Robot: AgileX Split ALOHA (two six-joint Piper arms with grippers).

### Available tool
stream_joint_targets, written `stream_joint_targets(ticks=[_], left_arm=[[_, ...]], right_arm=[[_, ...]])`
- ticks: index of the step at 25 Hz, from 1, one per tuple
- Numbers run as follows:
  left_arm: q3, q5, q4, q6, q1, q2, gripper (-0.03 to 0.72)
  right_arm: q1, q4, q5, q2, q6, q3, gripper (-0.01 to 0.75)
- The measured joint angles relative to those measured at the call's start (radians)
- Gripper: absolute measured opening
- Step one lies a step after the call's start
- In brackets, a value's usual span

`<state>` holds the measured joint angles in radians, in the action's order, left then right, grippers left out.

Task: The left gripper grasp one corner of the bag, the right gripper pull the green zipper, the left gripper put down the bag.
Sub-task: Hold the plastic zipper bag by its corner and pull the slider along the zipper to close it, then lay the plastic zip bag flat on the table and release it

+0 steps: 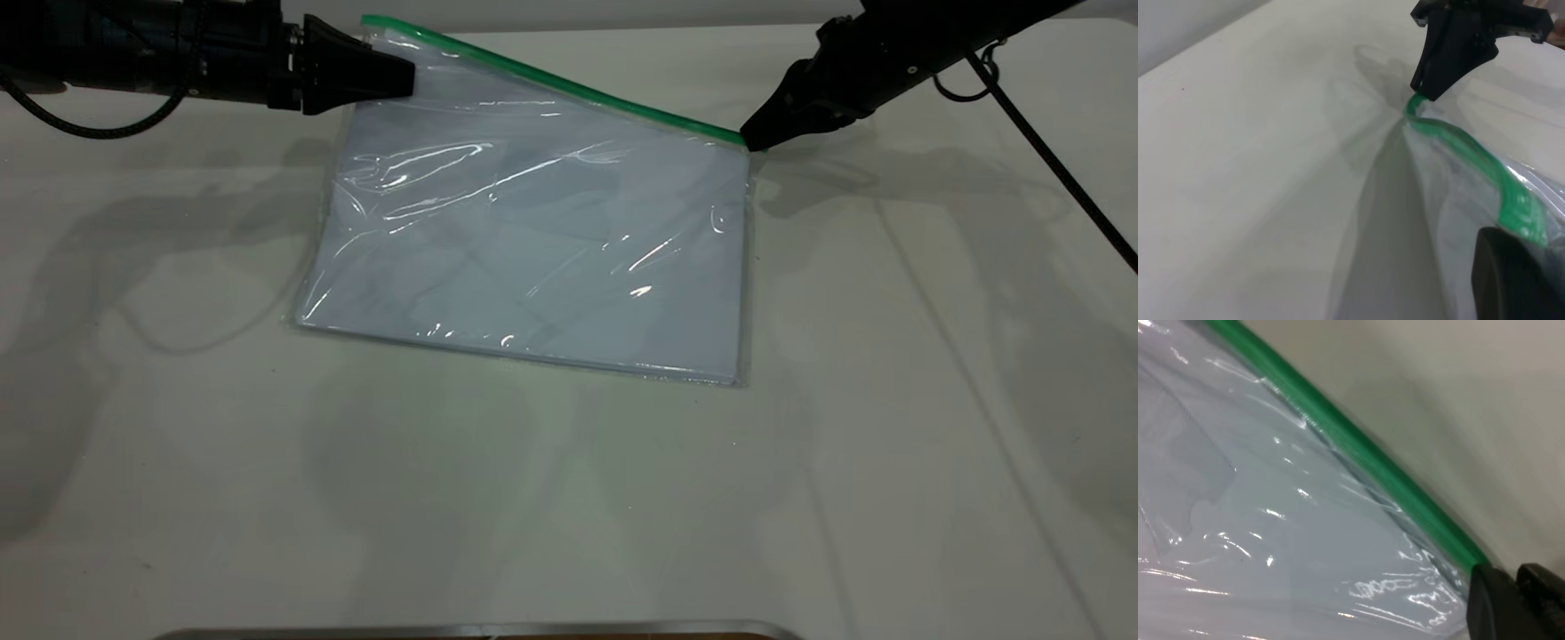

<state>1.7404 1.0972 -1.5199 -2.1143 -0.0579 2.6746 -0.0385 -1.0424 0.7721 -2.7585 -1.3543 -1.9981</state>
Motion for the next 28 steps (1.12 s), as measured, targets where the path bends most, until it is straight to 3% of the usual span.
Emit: stream_joint_targets(ticks=[9, 12, 16, 20, 23, 28], left_arm=[[0.0, -0.001, 0.01, 0.016, 0.002, 0.0, 0.051], [0.0, -0.034, 0.015, 0.062, 0.014, 0.0, 0.051], [0.0, -0.101, 0.0, 0.077, 0.058, 0.025, 0.054], [0.0, -0.142, -0.041, 0.111, 0.121, 0.072, 0.083], [0.0, -0.183, -0.041, 0.143, 0.15, 0.072, 0.162], [0.0, -0.21, -0.025, 0.226, 0.123, 0.019, 0.39]], right_arm=[[0.0, 0.005, -0.001, 0.0, 0.022, 0.0, 0.082], [-0.004, 0.003, -0.017, 0.0, 0.023, 0.0, 0.187], [-0.028, 0.01, -0.005, 0.033, 0.024, 0.001, 0.391], [-0.066, 0.01, 0.067, 0.128, 0.031, 0.001, 0.473], [-0.083, 0.01, 0.145, 0.212, 0.068, 0.001, 0.472], [-0.083, 0.021, 0.266, 0.348, 0.214, 0.001, 0.446]])
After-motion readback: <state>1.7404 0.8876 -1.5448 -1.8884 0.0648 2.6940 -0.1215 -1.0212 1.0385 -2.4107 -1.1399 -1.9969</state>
